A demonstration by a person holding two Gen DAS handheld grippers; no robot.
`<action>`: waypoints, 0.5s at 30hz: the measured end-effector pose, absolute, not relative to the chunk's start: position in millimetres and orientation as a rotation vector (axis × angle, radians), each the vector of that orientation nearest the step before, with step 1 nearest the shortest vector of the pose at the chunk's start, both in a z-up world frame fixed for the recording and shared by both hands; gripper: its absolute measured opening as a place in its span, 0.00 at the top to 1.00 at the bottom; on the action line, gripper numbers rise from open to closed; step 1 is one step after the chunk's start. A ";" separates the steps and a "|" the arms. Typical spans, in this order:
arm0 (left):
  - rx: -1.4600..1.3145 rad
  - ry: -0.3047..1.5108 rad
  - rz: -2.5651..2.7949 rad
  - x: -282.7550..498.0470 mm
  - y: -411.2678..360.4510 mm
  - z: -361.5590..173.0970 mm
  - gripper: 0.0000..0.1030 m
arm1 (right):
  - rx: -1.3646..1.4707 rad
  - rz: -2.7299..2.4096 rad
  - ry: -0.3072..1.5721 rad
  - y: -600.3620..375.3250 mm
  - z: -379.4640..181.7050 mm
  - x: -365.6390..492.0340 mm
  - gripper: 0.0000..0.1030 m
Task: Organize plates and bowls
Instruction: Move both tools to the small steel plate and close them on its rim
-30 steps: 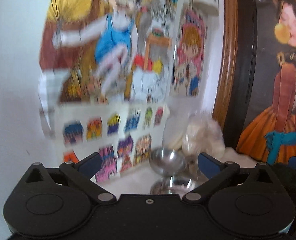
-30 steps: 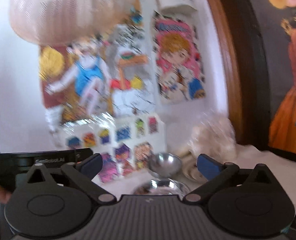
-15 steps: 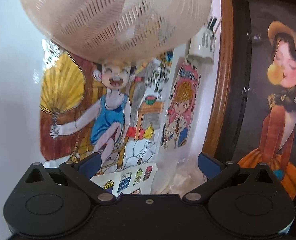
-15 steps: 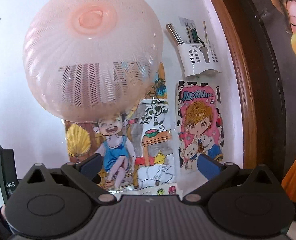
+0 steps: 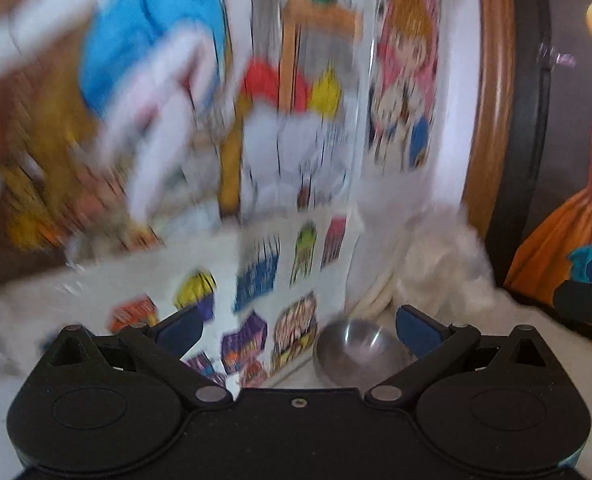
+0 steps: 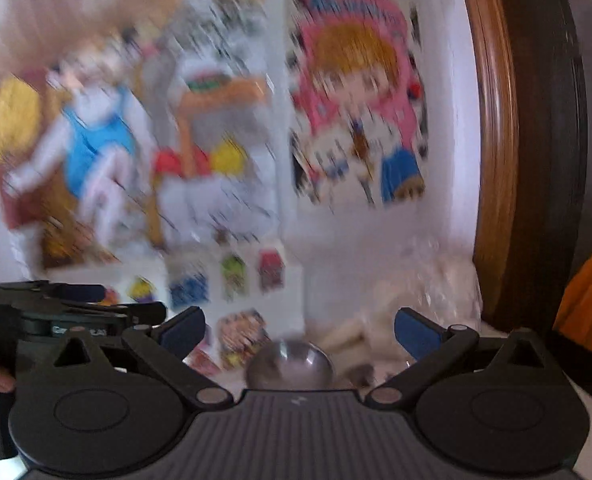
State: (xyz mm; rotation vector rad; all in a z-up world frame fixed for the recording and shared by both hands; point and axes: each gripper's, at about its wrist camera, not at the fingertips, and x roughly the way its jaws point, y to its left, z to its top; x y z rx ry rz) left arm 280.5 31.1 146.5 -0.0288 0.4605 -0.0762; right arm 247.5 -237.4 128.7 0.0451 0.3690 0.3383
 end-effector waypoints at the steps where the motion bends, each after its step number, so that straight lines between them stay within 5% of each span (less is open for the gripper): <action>1: -0.029 0.477 -0.075 290.1 29.9 136.8 0.01 | 0.037 0.328 0.379 -237.4 120.0 255.0 0.00; 15: -0.039 0.617 -0.059 362.2 20.5 52.1 0.01 | -0.041 0.292 0.484 -235.8 36.5 324.5 0.00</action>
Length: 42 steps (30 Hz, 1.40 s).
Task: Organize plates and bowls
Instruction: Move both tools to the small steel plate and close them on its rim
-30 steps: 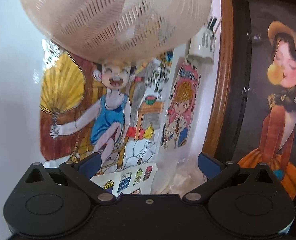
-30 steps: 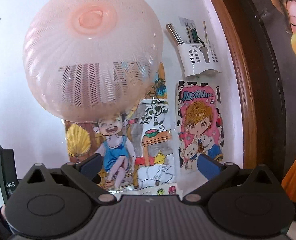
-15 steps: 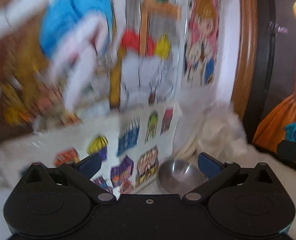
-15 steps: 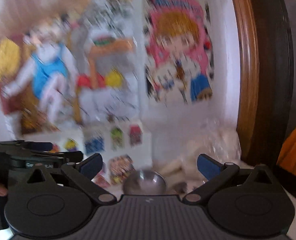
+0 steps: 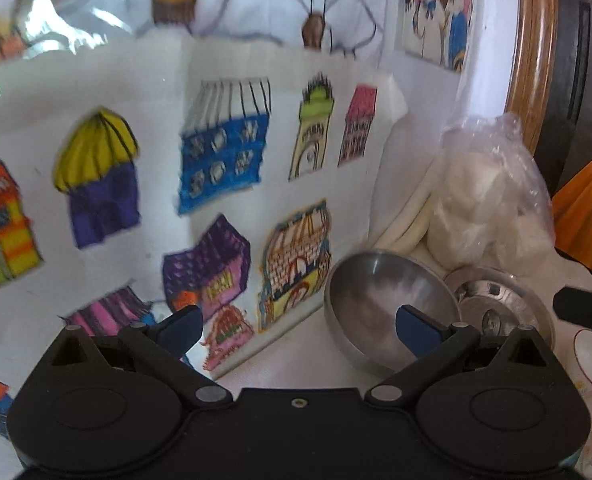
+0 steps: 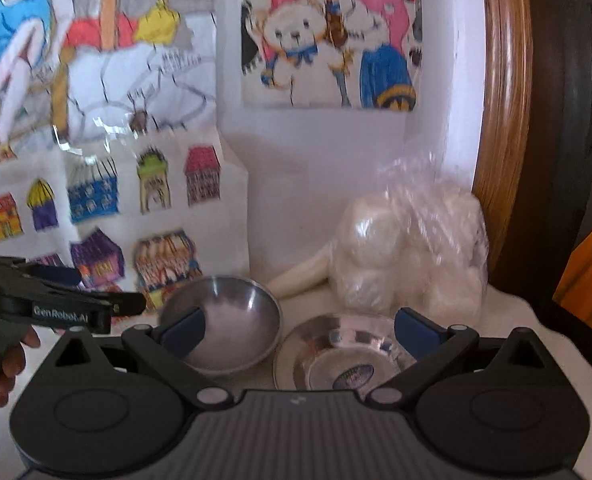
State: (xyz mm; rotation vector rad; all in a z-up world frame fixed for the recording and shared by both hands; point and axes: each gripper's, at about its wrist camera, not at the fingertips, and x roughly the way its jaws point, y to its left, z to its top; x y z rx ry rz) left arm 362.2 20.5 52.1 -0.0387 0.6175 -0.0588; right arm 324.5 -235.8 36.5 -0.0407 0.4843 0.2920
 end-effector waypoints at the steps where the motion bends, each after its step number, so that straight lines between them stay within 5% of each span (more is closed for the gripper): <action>1: -0.041 0.623 -0.059 363.9 19.8 49.6 0.01 | -0.043 0.295 0.495 -236.8 31.8 327.0 0.00; 19: -0.039 0.688 -0.108 377.4 -1.8 27.1 0.01 | -0.074 0.327 0.615 -245.9 -12.8 351.6 0.00; 29: -0.036 0.648 -0.219 351.3 -35.0 56.7 0.01 | -0.088 0.283 0.648 -292.9 -15.7 370.9 0.00; 42: -0.295 0.753 -0.395 376.1 -87.6 41.1 0.01 | -0.039 0.260 0.703 -340.6 -25.4 402.1 0.00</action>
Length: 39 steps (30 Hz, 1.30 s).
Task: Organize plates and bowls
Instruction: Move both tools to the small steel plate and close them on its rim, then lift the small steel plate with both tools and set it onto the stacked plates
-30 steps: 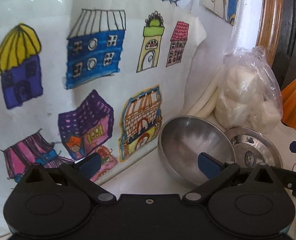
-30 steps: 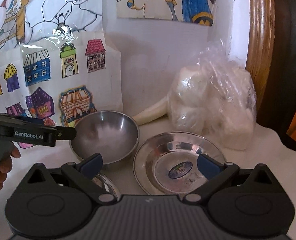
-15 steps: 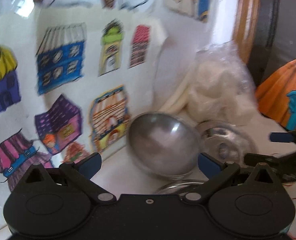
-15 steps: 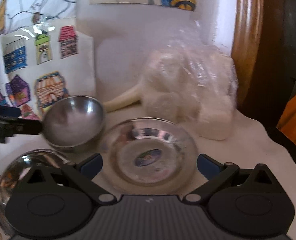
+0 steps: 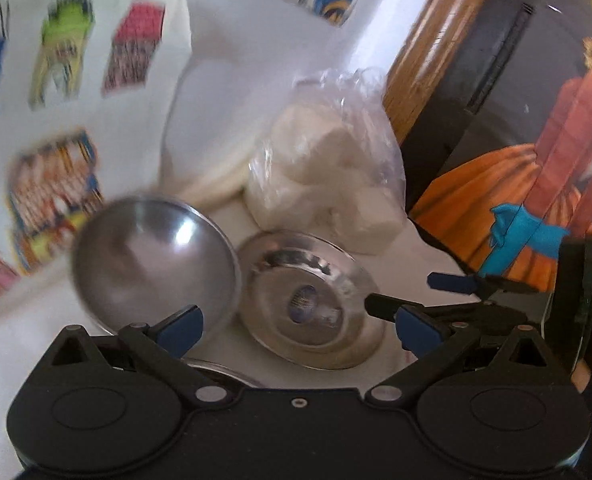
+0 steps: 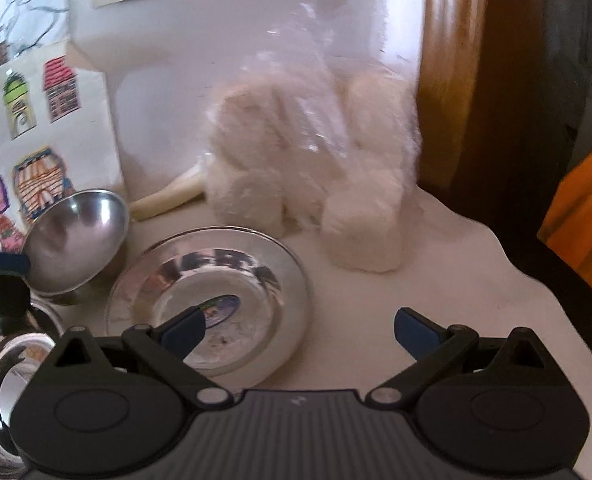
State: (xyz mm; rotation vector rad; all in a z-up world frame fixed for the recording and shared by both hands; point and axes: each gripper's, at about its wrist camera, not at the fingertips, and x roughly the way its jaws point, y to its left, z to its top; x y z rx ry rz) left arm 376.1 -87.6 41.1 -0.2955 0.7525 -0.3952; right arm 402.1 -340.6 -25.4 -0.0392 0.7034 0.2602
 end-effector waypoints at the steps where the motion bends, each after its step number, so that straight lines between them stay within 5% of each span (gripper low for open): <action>1: -0.326 0.772 -0.403 380.7 -90.1 36.7 0.01 | -0.022 0.256 0.709 -343.7 -26.4 403.6 0.01; 9: -0.435 0.872 -0.388 404.7 -103.5 10.7 0.03 | 0.108 0.257 0.760 -360.9 -35.2 418.0 0.12; 16: -0.448 0.861 -0.354 411.8 -108.1 2.5 0.12 | 0.138 0.280 0.793 -357.1 -44.2 431.3 0.31; 20: -0.445 0.852 -0.345 410.0 -107.6 -0.4 0.34 | 0.146 0.270 0.819 -353.3 -48.9 436.0 0.54; 23: -0.460 0.869 -0.352 410.1 -107.0 -4.8 0.48 | 0.148 0.255 0.822 -353.4 -51.1 435.0 0.62; 26: -0.470 0.886 -0.365 410.1 -108.9 -9.1 0.49 | 0.153 0.243 0.827 -353.6 -50.3 436.0 0.70; 29: -0.471 0.883 -0.350 411.0 -112.0 -9.9 0.49 | 0.150 0.235 0.825 -353.4 -50.9 436.1 0.74; 35: -0.450 0.880 -0.304 413.7 -112.7 -10.2 0.74 | 0.173 0.214 0.806 -358.4 -51.4 432.6 0.76; 39: -0.454 0.861 -0.313 410.1 -110.5 -5.7 0.77 | 0.196 0.216 0.781 -364.6 -47.8 425.8 0.77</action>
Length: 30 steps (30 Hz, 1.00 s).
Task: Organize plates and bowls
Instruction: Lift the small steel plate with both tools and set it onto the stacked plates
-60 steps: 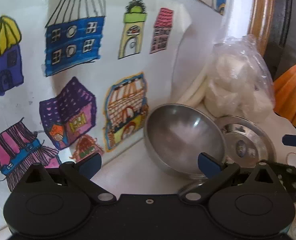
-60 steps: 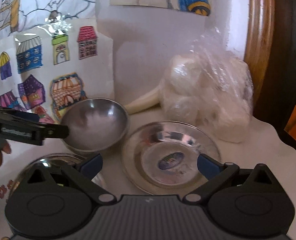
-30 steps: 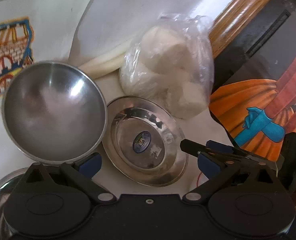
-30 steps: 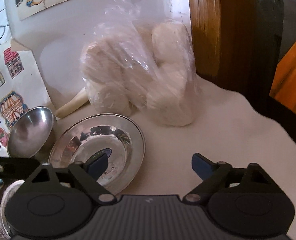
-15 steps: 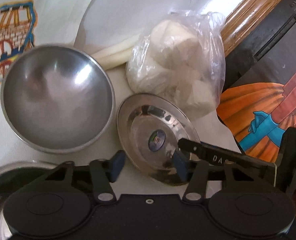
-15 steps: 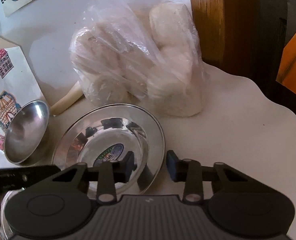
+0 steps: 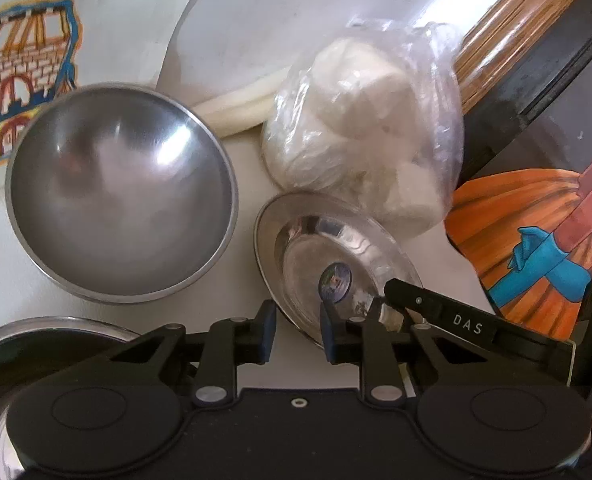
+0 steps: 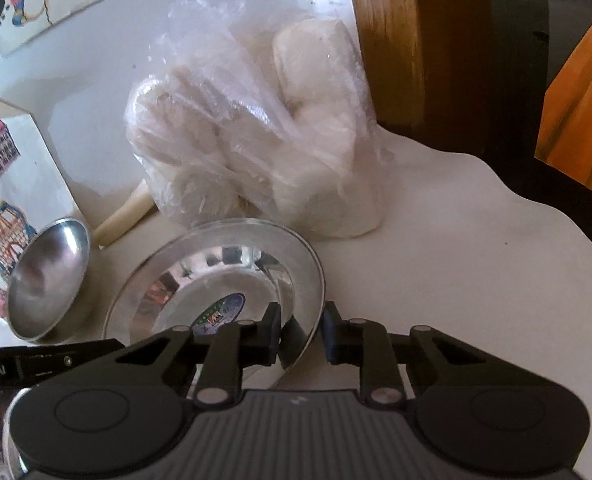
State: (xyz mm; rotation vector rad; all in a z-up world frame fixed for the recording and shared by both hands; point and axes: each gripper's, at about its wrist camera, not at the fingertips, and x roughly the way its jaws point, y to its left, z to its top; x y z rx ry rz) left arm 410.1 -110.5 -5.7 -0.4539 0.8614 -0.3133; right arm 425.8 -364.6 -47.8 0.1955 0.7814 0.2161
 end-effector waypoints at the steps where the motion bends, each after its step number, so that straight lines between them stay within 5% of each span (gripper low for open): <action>1: -0.450 0.850 -0.317 407.8 -110.6 -2.4 0.77 | 0.195 0.216 0.772 -365.5 -45.3 422.9 0.78; 18: -0.421 0.729 -0.356 324.9 -62.8 55.8 0.75 | 0.167 0.298 0.608 -335.3 18.6 342.4 0.77; 30: -0.416 0.738 -0.282 275.7 -5.1 49.7 0.76 | 0.114 0.377 0.584 -271.4 21.7 289.3 0.77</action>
